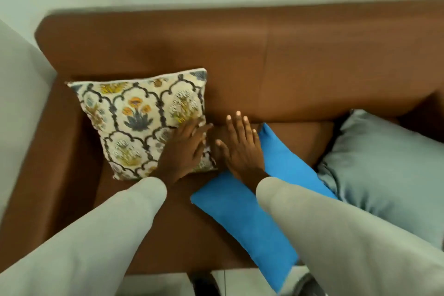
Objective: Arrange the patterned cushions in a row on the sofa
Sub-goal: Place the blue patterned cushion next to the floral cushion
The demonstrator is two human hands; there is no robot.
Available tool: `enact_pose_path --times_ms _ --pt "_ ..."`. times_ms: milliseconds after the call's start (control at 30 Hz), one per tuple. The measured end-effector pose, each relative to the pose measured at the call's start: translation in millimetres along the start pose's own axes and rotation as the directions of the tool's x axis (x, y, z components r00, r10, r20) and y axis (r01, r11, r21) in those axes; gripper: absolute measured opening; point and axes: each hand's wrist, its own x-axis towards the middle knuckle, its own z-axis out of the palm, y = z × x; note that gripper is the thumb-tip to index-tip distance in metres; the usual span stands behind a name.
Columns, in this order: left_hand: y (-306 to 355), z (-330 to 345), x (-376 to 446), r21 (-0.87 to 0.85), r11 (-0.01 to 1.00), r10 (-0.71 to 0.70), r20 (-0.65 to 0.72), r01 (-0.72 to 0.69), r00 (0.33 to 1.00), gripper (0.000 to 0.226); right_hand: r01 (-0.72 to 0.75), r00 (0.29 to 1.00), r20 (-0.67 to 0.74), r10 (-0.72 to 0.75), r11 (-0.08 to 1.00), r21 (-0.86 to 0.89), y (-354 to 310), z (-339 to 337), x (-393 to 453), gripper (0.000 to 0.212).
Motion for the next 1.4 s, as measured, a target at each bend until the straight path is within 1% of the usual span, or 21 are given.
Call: enact_pose_path --times_ms 100,167,300,367,433,500,600,667,700,767,800,867,900,967,1000,1067,1200,1233,1300,1333,1400 --pt "64.6 34.7 -3.3 -0.24 0.966 0.01 0.412 0.098 0.911 0.053 -0.031 0.99 0.13 0.052 0.987 -0.16 69.4 -1.8 -66.4 0.075" --pt "91.0 62.6 -8.9 -0.218 0.936 -0.094 0.6 0.276 0.794 0.069 -0.129 0.975 0.159 0.157 0.976 -0.177 111.0 0.5 -110.7 0.078" --pt "96.4 99.2 -25.7 -0.118 0.855 -0.328 0.63 0.505 0.704 0.085 -0.544 0.812 0.26 0.523 0.839 0.013 163.4 5.2 -178.9 0.103" --pt "92.4 102.4 -30.3 -0.143 0.822 -0.359 0.621 0.552 0.697 0.092 -0.727 0.68 0.386 0.623 0.643 0.242 176.9 7.9 -196.7 0.119" --pt "92.0 99.1 -32.0 -0.241 0.787 -0.336 0.605 0.568 0.722 0.093 -0.8 0.6 0.481 0.64 0.494 0.341 177.7 7.7 -199.7 0.127" --pt "94.3 86.1 -30.0 -0.327 0.733 -0.324 0.603 0.596 0.729 0.089 -0.799 0.601 0.506 0.619 0.475 0.368 173.6 -0.6 -190.5 0.124" --pt "87.3 49.9 -23.0 -0.38 0.669 -0.339 0.609 0.639 0.717 0.066 -0.723 0.688 0.412 0.597 0.515 0.461 179.1 -23.7 -174.4 0.103" --pt "73.2 22.8 -22.1 -0.536 0.49 -0.35 0.601 0.687 0.719 0.037 -0.703 0.706 0.372 0.603 0.535 0.469 190.1 -48.2 -158.7 0.083" --pt "64.2 9.6 -21.8 -0.6 0.362 -0.376 0.607 0.713 0.701 0.029 -0.713 0.688 0.408 0.6 0.456 0.533 195.7 -63.1 -145.2 0.071" --pt "46.6 -19.1 -17.4 -0.663 0.159 -0.427 0.622 0.732 0.657 0.031 -0.734 0.6 0.594 0.536 0.074 0.675 203.8 -89.5 -113.1 0.049" --pt "40.4 -32.0 -11.3 -0.685 0.055 -0.42 0.644 0.727 0.639 0.036 -0.708 0.595 0.657 0.463 -0.085 0.701 208.3 -101.2 -98.3 0.049" --pt "34.3 -50.8 6.2 -0.715 -0.131 -0.343 0.683 0.687 0.645 0.032 -0.616 0.657 0.623 0.425 -0.173 0.768 215.6 -119.0 -65.7 0.05" --pt "34.6 -54.4 16.1 -0.719 -0.158 -0.301 0.688 0.677 0.66 0.028 -0.583 0.679 0.592 0.435 -0.171 0.794 215.8 -128.5 -50.5 0.052" --pt "43.3 -44.7 36.4 -0.705 -0.031 -0.268 0.689 0.709 0.673 0.045 -0.527 0.679 0.571 0.462 -0.236 0.817 216.3 -136.9 -21.5 0.071" --pt "49.5 -32.2 45.0 -0.684 0.067 -0.275 0.687 0.726 0.673 0.069 -0.522 0.687 0.559 0.464 -0.22 0.824 214.3 -135.6 -8.0 0.078" --pt "68.6 -0.5 57.7 -0.645 0.226 -0.351 0.646 0.731 0.678 0.098 -0.539 0.722 0.52 0.456 -0.1 0.836 206.1 -125.7 11.4 0.079" --pt "88.3 61.5 67.1 -0.636 0.381 -0.578 0.403 0.671 0.71 0.101 -0.48 0.801 0.379 0.464 0.117 0.87 189.3 -94.5 29.8 0.059" --pt "90.3 68.9 65.7 -0.607 0.471 -0.621 0.288 0.641 0.729 0.103 -0.457 0.821 0.289 0.493 0.262 0.85 188.1 -85.7 32.5 0.06" --pt "92.4 79.0 60.0 -0.409 0.776 -0.557 -0.088 0.48 0.826 0.098 -0.443 0.839 -0.009 0.544 0.692 0.57 185.0 -72.3 32.2 0.067" --pt "92.4 81.0 59.9 -0.249 0.903 -0.409 -0.257 0.349 0.875 0.091 -0.383 0.859 -0.192 0.474 0.845 0.374 179.9 -66.6 29.5 0.069" --pt "90.6 81.2 72.6 0.048 0.996 -0.052 -0.336 0.072 0.94 0.082 -0.089 0.943 -0.32 0.095 0.995 0.034 163.6 -54.8 25.0 0.066"
